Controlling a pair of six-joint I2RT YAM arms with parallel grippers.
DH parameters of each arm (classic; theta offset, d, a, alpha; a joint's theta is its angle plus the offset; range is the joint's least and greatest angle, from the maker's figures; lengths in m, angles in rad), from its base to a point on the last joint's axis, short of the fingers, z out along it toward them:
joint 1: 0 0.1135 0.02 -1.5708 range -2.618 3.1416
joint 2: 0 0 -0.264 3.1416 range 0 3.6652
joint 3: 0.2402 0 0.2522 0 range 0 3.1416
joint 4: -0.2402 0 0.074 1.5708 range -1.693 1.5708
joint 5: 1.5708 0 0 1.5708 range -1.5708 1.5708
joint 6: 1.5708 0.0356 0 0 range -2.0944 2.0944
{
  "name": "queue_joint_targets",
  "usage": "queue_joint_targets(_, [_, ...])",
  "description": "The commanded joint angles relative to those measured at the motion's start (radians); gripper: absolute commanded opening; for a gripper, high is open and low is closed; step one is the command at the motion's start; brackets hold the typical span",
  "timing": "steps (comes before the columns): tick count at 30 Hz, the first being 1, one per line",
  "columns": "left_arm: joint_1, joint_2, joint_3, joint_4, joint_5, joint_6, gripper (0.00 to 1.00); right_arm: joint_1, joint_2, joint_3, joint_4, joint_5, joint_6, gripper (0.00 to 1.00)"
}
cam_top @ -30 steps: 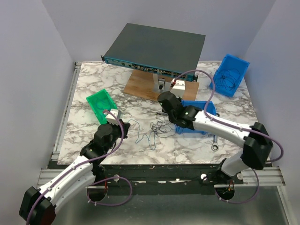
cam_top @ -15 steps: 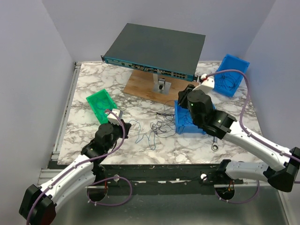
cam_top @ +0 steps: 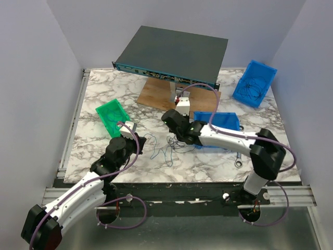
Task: Untangle the cables
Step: Untie the cable.
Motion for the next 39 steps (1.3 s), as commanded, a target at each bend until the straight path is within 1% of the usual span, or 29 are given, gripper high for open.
queue_joint_targets(1, [-0.005, -0.005, -0.002, 0.023, 0.028, 0.014, 0.00, -0.005, 0.138, 0.097, -0.011, 0.054, 0.058, 0.44])
queue_joint_targets(4, [-0.005, -0.006, -0.001, 0.021, 0.031, 0.015, 0.00, -0.044, 0.237, 0.155, -0.071, 0.061, 0.102, 0.45])
queue_joint_targets(6, [-0.004, -0.007, -0.002, 0.020, 0.030, 0.015, 0.00, -0.060, 0.280, 0.164, -0.083, 0.086, 0.113, 0.46])
queue_joint_targets(9, [-0.005, -0.009, -0.002, 0.022, 0.033, 0.015, 0.00, -0.078, 0.314, 0.159, -0.073, 0.104, 0.113, 0.50])
queue_joint_targets(13, [-0.005, -0.005, 0.000, 0.019, 0.039, 0.015, 0.00, -0.105, 0.345, 0.150, -0.070, 0.119, 0.114, 0.52])
queue_joint_targets(15, [-0.005, -0.007, -0.001, 0.019, 0.039, 0.015, 0.00, -0.118, 0.345, 0.133, -0.055, 0.121, 0.114, 0.52])
queue_joint_targets(18, [-0.005, -0.009, -0.002, 0.019, 0.039, 0.015, 0.00, -0.142, 0.346, 0.099, -0.007, 0.084, 0.106, 0.51])
queue_joint_targets(23, [-0.005, -0.007, -0.002, 0.019, 0.033, 0.015, 0.00, -0.160, 0.368, 0.067, 0.060, 0.007, 0.111, 0.46])
queue_joint_targets(24, [-0.004, -0.008, -0.001, 0.020, 0.032, 0.016, 0.00, -0.162, 0.370, 0.063, 0.071, -0.009, 0.115, 0.41])
queue_joint_targets(27, [-0.005, -0.008, -0.002, 0.019, 0.029, 0.017, 0.00, -0.162, 0.341, 0.049, 0.088, -0.023, 0.114, 0.19])
queue_joint_targets(29, [-0.004, -0.007, -0.002, 0.020, 0.028, 0.017, 0.00, -0.162, 0.289, 0.029, 0.106, -0.022, 0.102, 0.09])
queue_joint_targets(32, [-0.004, -0.005, -0.002, 0.022, 0.028, 0.017, 0.00, -0.163, 0.202, 0.002, 0.126, -0.056, 0.074, 0.03])
queue_joint_targets(35, [-0.005, -0.003, -0.001, 0.023, 0.029, 0.017, 0.00, -0.162, 0.087, -0.037, 0.154, -0.114, 0.059, 0.03])
queue_joint_targets(39, [-0.005, -0.002, -0.002, 0.023, 0.028, 0.017, 0.00, -0.162, -0.079, -0.102, 0.189, -0.140, 0.050, 0.01])
